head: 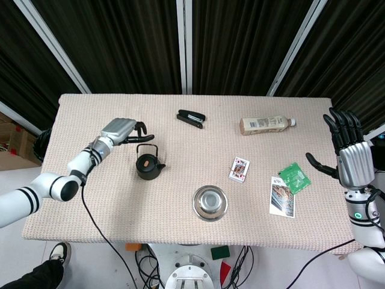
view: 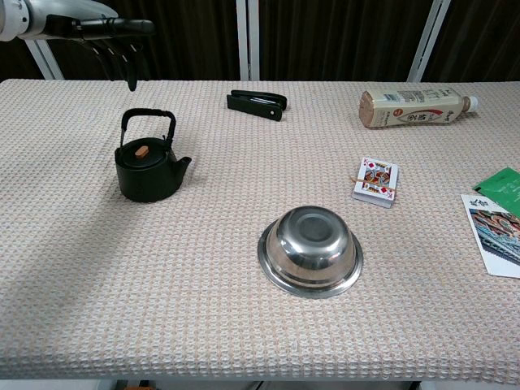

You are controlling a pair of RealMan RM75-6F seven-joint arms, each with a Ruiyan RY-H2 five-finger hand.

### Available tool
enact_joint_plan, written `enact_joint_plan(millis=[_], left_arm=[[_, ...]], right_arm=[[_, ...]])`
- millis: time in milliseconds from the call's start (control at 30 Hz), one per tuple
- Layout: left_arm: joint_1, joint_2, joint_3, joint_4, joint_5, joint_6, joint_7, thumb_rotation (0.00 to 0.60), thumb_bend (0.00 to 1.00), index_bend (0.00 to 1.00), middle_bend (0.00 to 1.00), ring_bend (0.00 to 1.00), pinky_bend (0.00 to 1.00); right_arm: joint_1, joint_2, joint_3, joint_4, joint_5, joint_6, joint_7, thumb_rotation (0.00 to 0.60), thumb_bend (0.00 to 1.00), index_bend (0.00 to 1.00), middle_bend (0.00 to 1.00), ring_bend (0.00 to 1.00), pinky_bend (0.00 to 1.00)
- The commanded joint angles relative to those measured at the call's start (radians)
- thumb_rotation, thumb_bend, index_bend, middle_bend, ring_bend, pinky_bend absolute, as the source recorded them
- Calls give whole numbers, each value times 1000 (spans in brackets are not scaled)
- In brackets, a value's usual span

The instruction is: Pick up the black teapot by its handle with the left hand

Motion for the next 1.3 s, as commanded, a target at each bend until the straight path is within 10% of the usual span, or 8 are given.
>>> enact_joint_plan(millis=[33, 800, 1300], left_arm=[[-60, -24, 43, 30, -78, -30, 43, 0, 0, 372, 432, 298, 272], [-204, -142, 236, 152, -277, -57, 130, 0, 0, 451, 524, 426, 258], [-199, -126, 196, 89, -251, -57, 77, 0, 0, 496, 581, 473, 277]], right_arm=[[-1, -4, -2, 7, 3, -4, 6, 600, 176, 0, 0, 0, 0], [-9, -19, -6, 52, 10, -6, 39, 600, 176, 0, 0, 0, 0], [-9, -28, -5, 61, 15, -10, 39, 600, 176, 0, 0, 0, 0]])
